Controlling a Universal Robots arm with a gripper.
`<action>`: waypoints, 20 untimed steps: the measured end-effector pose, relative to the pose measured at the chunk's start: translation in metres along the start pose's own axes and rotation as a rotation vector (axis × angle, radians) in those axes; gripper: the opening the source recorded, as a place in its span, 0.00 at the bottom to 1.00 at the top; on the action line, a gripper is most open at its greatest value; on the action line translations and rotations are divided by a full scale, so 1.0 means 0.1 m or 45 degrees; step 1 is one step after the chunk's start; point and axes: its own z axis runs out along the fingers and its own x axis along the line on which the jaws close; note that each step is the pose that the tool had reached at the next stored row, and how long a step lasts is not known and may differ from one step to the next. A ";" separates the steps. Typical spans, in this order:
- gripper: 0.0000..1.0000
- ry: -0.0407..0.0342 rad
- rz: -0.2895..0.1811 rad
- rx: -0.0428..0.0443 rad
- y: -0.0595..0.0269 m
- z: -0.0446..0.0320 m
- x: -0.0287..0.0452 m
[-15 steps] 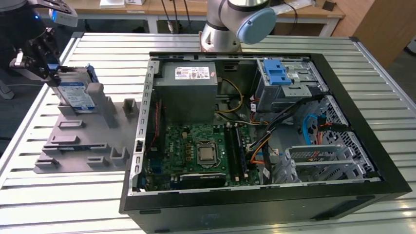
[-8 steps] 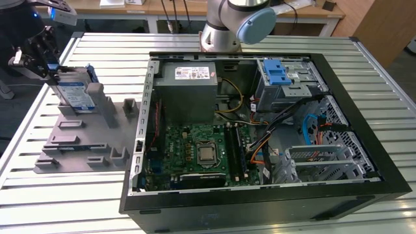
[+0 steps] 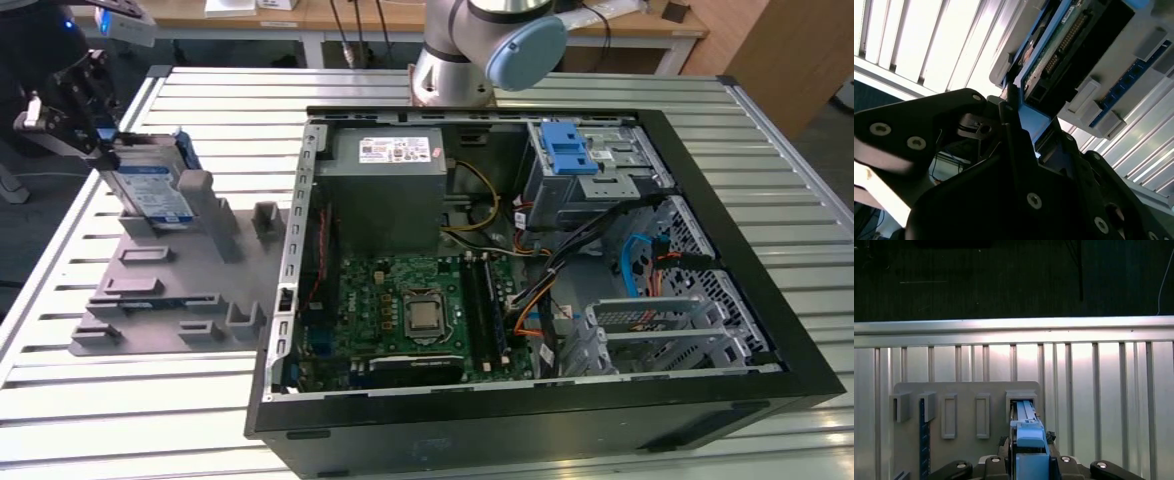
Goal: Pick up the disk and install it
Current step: 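Pick up the disk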
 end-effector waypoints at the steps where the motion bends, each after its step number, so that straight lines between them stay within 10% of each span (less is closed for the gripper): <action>1: 0.36 0.0002 0.000 0.000 0.000 -0.006 0.000; 20: 0.36 0.0003 0.000 0.000 0.001 -0.065 -0.001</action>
